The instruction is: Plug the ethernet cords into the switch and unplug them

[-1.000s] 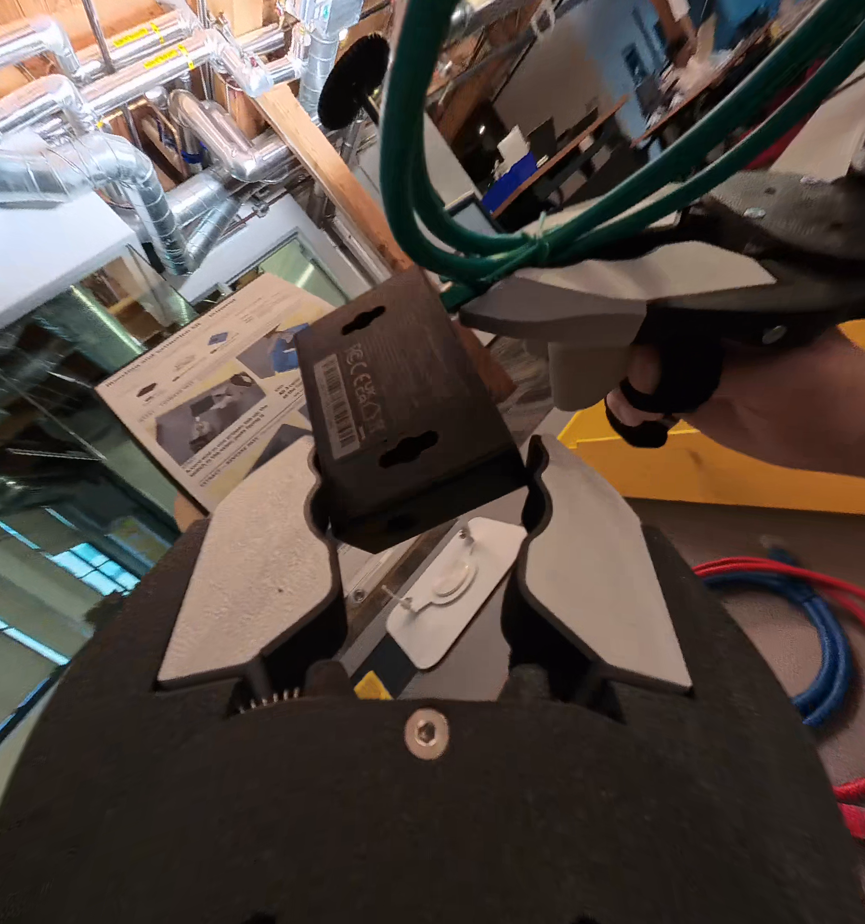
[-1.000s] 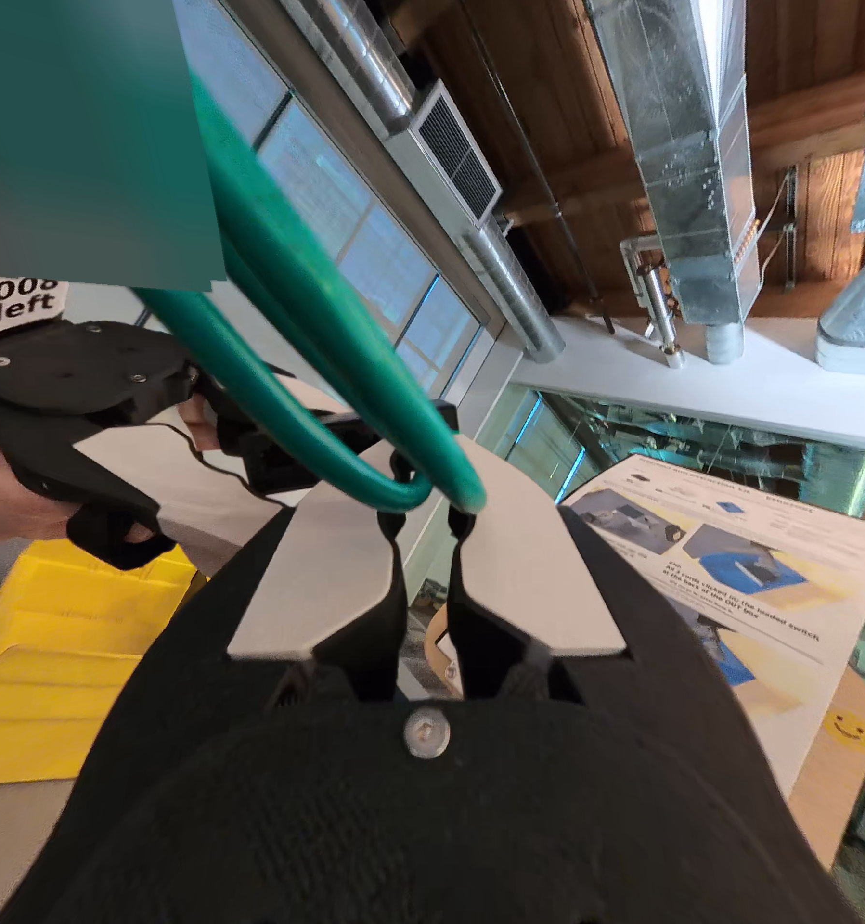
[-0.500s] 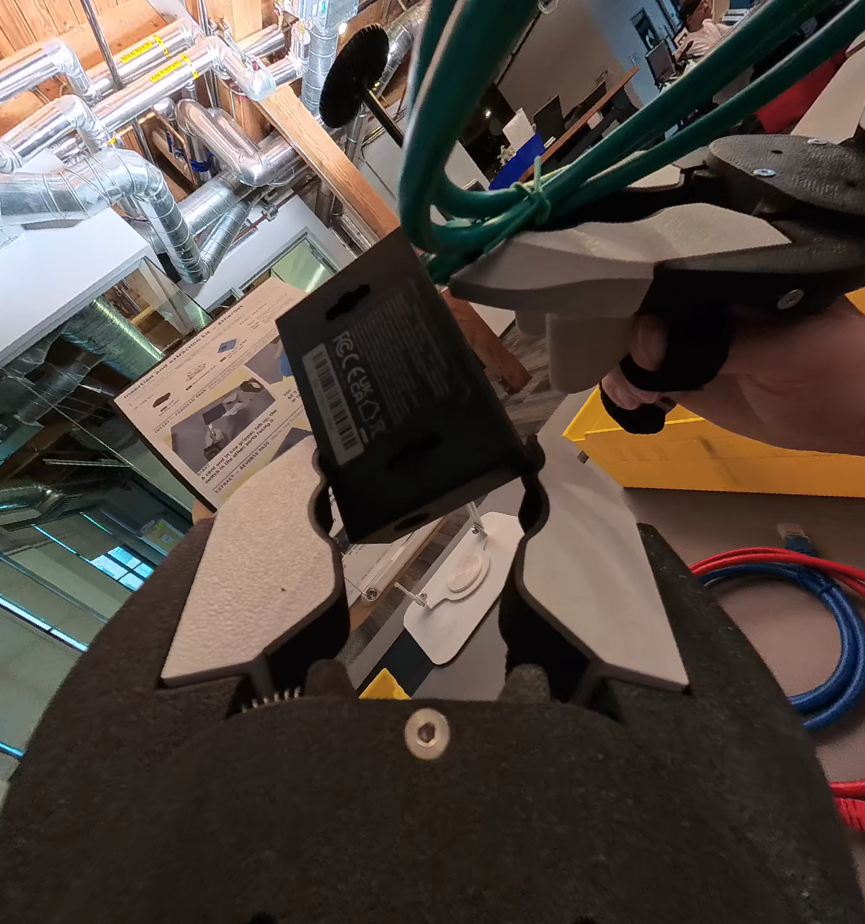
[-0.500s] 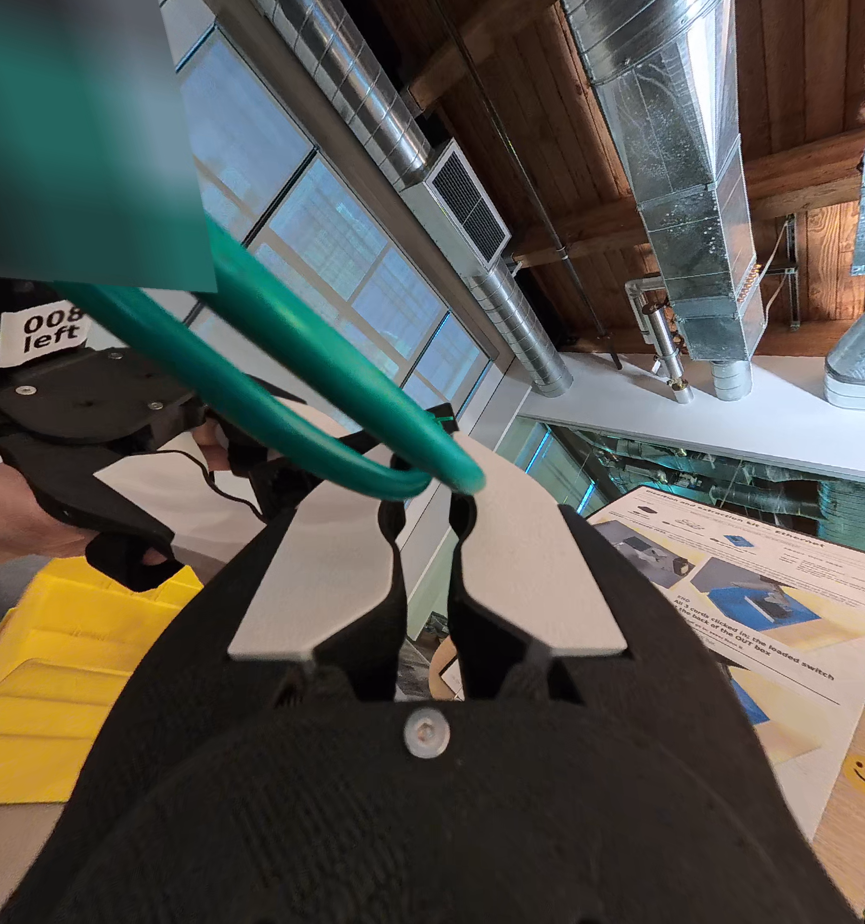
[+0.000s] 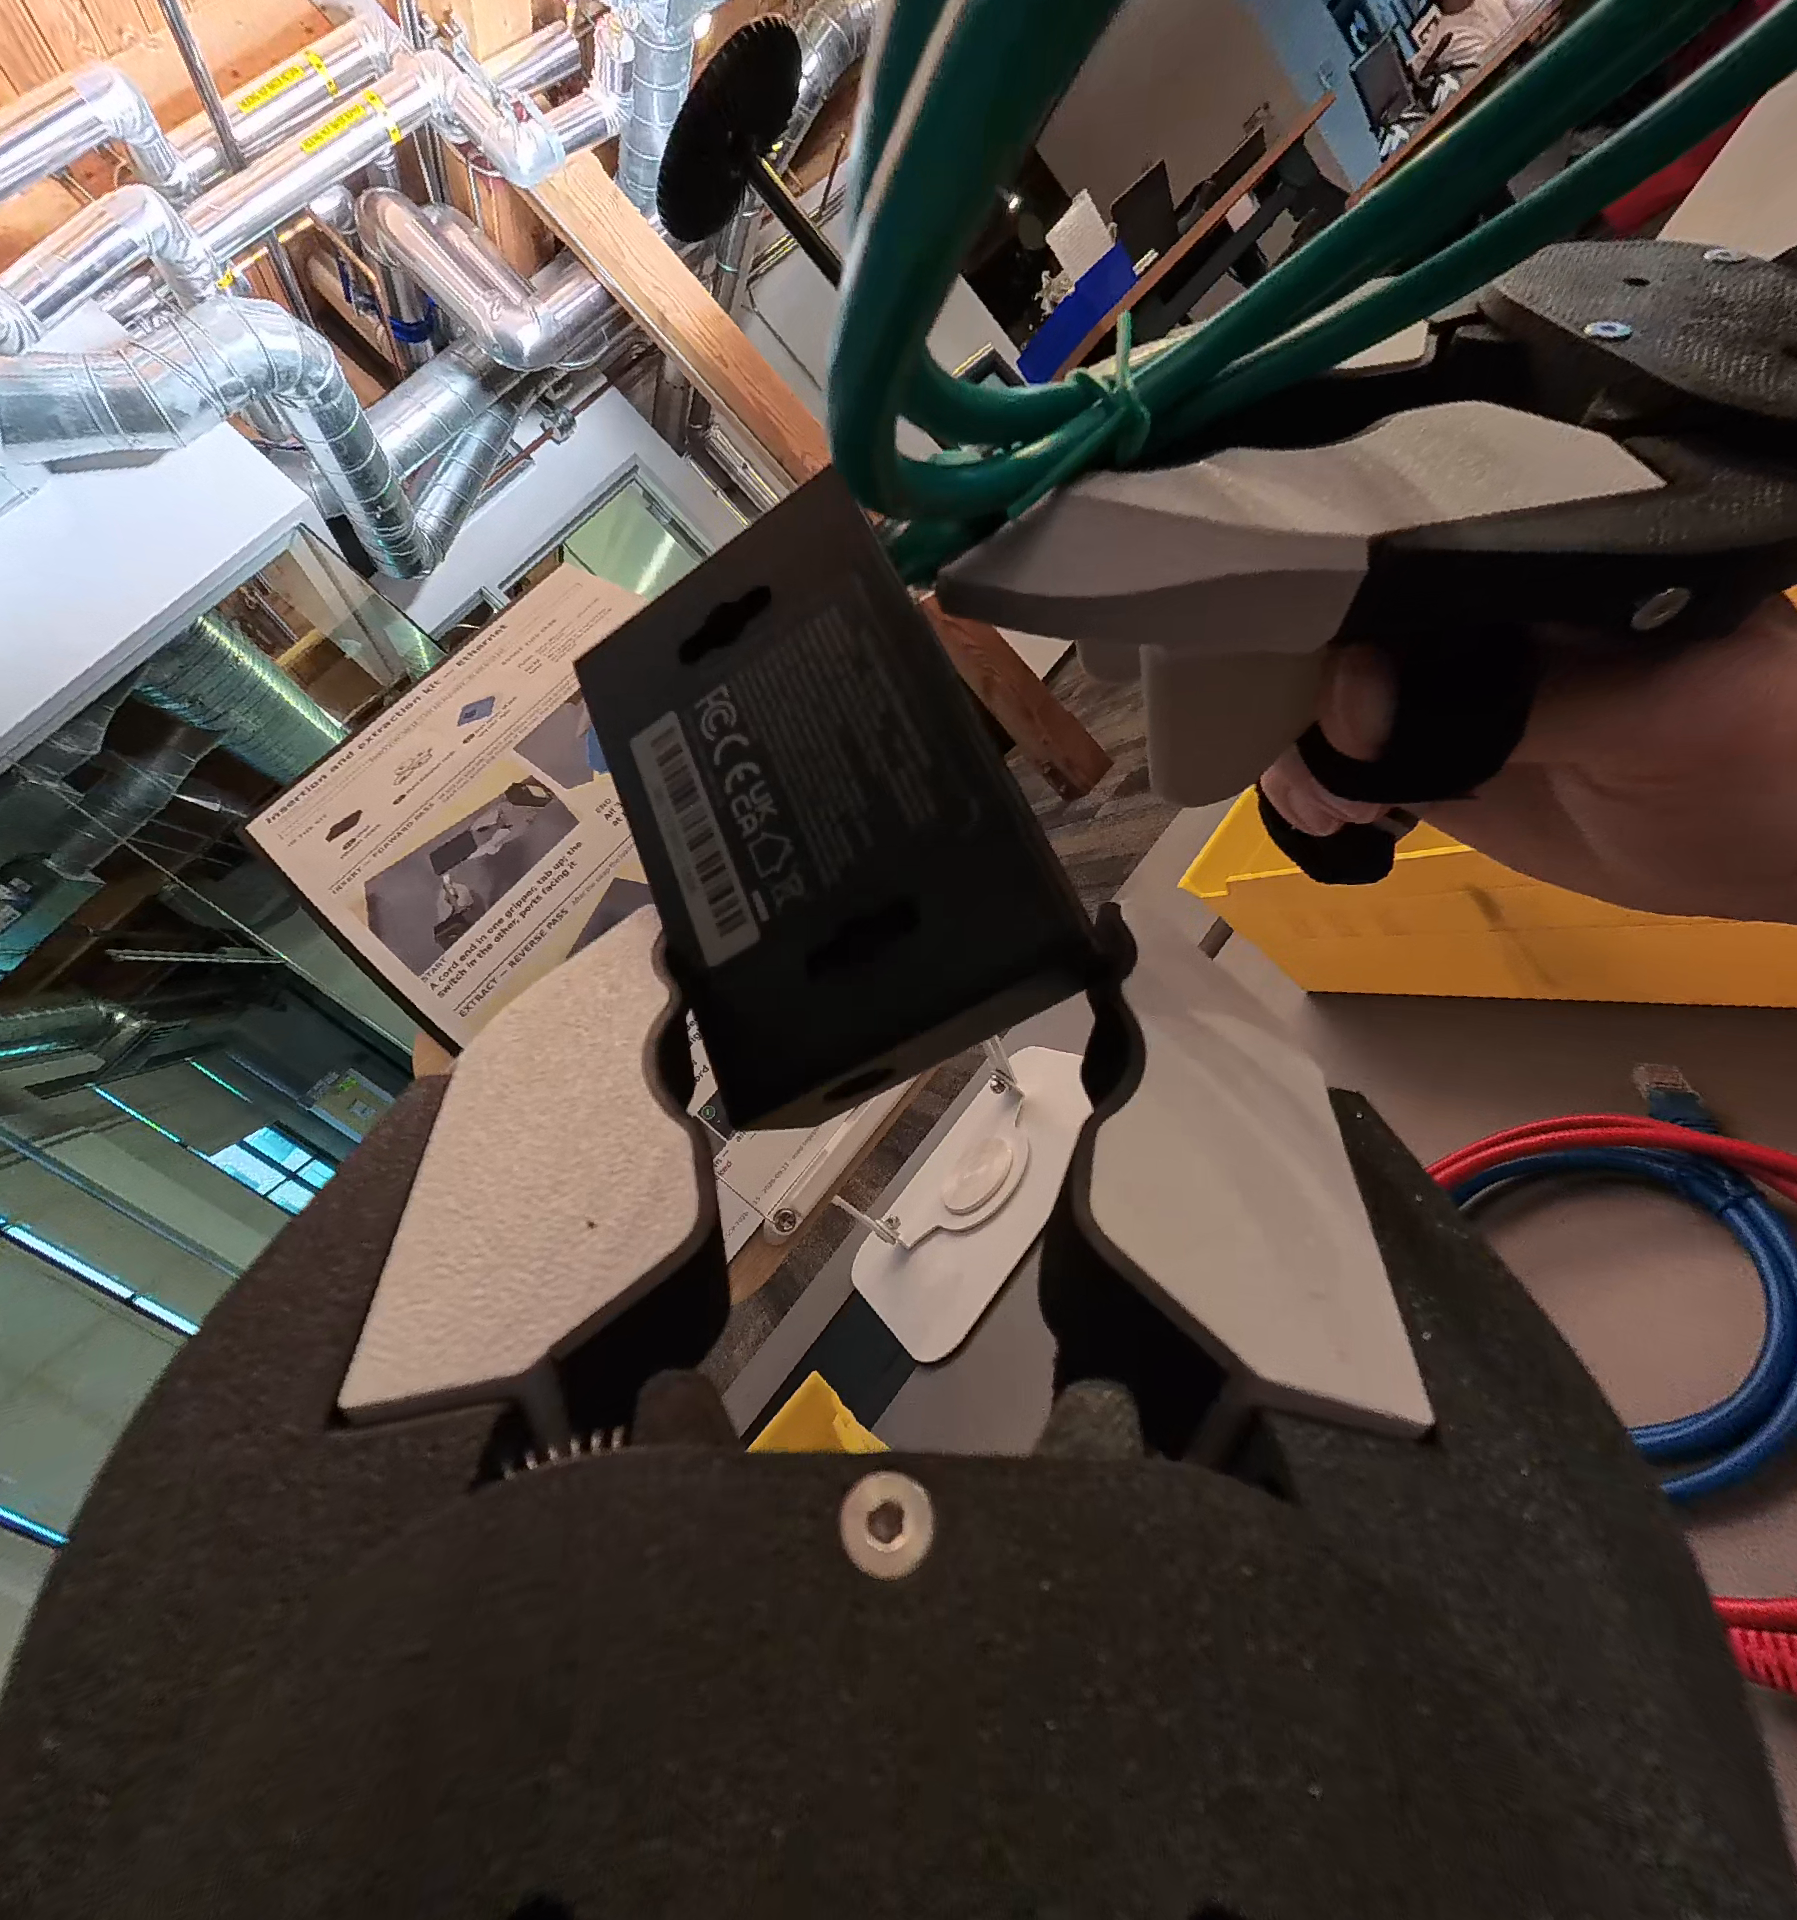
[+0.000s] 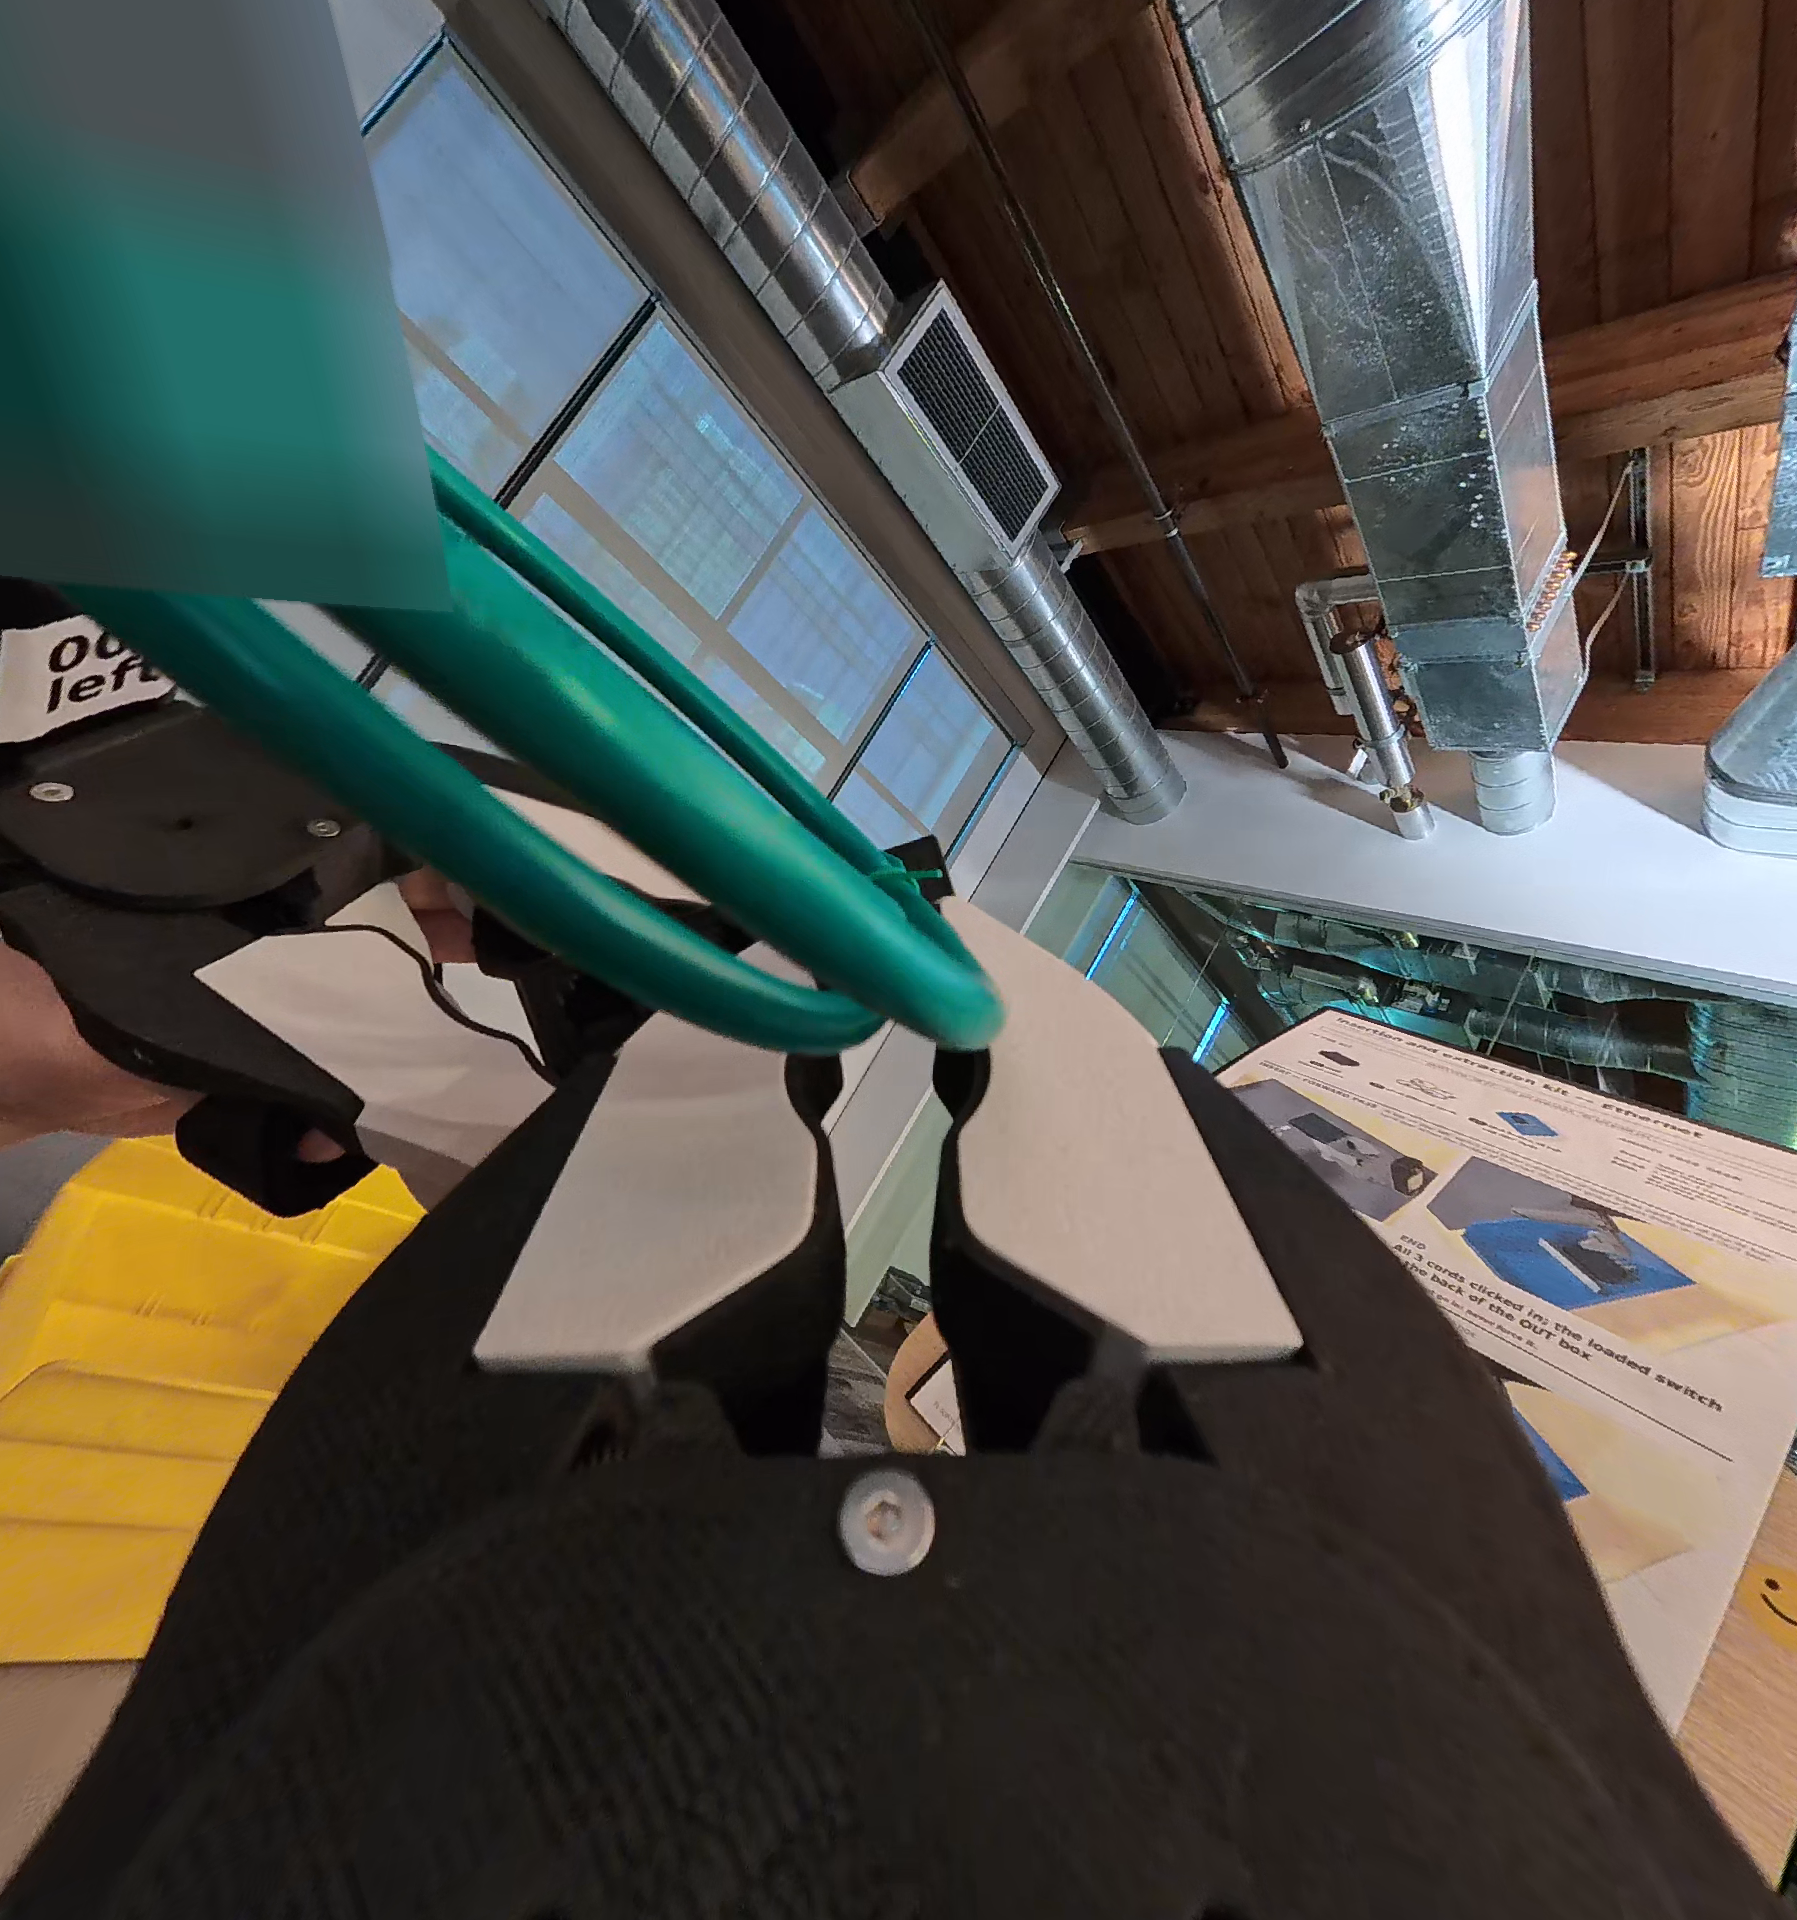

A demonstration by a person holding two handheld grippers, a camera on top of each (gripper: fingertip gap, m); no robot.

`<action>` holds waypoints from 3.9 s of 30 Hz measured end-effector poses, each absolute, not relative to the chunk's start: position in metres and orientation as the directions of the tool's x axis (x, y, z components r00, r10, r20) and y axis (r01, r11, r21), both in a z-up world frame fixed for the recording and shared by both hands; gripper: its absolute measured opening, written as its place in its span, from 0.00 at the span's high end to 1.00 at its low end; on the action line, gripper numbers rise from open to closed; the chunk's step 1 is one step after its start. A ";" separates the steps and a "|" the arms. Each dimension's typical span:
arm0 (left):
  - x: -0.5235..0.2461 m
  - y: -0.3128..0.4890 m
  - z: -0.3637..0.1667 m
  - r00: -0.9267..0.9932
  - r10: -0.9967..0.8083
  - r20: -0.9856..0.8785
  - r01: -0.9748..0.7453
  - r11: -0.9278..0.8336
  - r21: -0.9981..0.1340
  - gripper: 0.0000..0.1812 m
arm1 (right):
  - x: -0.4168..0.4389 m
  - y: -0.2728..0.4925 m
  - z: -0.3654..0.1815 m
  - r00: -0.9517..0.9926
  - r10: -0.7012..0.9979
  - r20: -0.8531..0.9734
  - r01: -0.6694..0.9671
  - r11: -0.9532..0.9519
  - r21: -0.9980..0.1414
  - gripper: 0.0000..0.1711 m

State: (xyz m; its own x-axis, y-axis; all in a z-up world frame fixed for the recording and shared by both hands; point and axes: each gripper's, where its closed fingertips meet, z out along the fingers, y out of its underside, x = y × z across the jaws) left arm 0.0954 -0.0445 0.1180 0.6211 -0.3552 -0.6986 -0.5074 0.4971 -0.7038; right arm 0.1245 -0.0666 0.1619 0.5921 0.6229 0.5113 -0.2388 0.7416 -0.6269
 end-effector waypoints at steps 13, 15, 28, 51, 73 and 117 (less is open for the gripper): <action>0.095 -0.044 0.118 0.619 -0.354 -0.701 -0.515 0.491 -0.703 0.59 | 0.124 -0.067 0.162 0.595 0.617 0.515 -0.231 0.745 -0.626 0.92; 0.095 -0.044 0.118 0.618 -0.353 -0.702 -0.517 0.490 -0.702 0.59 | 0.124 -0.067 0.162 0.595 0.618 0.514 -0.231 0.744 -0.627 0.92; 0.094 -0.042 0.116 0.615 -0.354 -0.705 -0.525 0.483 -0.701 0.59 | 0.124 -0.066 0.161 0.598 0.612 0.518 -0.222 0.747 -0.626 0.92; 0.092 -0.039 0.114 0.615 -0.353 -0.705 -0.535 0.471 -0.702 0.59 | 0.123 -0.065 0.160 0.604 0.604 0.520 -0.206 0.749 -0.630 0.92; 0.087 -0.015 0.099 0.591 -0.804 -0.068 0.011 0.093 -0.996 0.58 | 0.103 -0.013 0.144 0.702 0.685 0.193 -0.045 0.314 -0.948 0.92; 0.078 -0.006 0.098 0.442 -0.847 0.296 0.197 -0.230 -0.953 0.59 | 0.096 0.000 0.122 0.697 0.684 0.217 0.052 0.255 -0.966 0.92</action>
